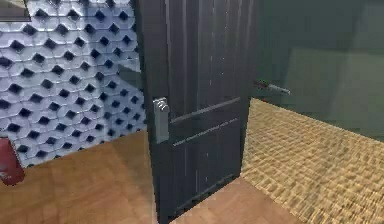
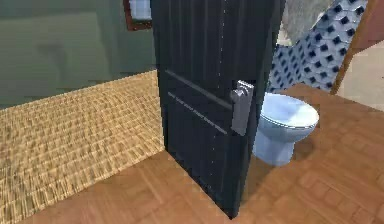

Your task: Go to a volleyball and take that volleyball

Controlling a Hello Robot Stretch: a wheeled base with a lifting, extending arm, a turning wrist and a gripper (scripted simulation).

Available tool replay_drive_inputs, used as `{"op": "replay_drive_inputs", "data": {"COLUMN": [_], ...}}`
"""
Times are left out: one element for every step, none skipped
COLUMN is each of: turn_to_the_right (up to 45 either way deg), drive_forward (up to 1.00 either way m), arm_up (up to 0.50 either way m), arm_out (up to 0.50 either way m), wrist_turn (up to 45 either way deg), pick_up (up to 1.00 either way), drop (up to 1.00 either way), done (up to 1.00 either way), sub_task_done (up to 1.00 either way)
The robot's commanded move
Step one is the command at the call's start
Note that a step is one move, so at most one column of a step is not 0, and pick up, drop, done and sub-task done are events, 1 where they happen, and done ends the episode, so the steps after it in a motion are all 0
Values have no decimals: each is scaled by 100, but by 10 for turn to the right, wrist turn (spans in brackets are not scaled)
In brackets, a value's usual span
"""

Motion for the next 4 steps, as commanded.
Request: {"op": "replay_drive_inputs", "data": {"turn_to_the_right": [420,0,420,0], "drive_forward": [0,85,0,100], "arm_up": [0,0,0,0], "arm_out": [0,0,0,0], "wrist_turn": [0,0,0,0], "pick_up": [0,0,0,0], "drop": [0,0,0,0], "done": [0,0,0,0], "sub_task_done": [0,0,0,0]}}
